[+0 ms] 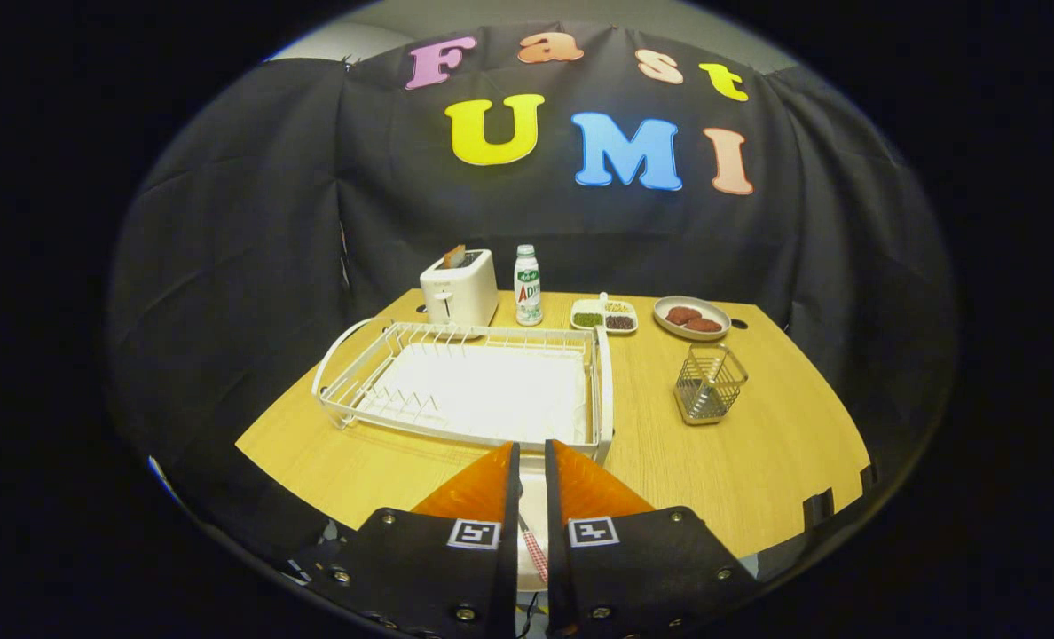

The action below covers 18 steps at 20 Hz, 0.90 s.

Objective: Take the plate from the dish rack, then take the spoon from the basket and place it into the plate.

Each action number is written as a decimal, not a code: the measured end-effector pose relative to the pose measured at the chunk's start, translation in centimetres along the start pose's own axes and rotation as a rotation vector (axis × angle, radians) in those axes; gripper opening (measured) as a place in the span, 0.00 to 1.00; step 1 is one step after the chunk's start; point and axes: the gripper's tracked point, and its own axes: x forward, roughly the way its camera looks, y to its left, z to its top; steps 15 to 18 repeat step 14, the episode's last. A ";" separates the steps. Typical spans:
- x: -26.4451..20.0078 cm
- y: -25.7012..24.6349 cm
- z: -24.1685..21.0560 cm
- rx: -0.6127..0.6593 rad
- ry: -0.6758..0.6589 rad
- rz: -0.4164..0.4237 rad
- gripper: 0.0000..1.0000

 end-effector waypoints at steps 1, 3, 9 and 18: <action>-0.4 -0.3 1.6 -0.006 -0.036 -0.009 0.13; -1.1 -1.3 5.0 -0.023 -0.120 -0.038 0.14; -2.4 -4.8 12.7 -0.012 -0.310 -0.137 0.40; -2.6 -7.3 17.5 0.012 -0.486 -0.119 0.97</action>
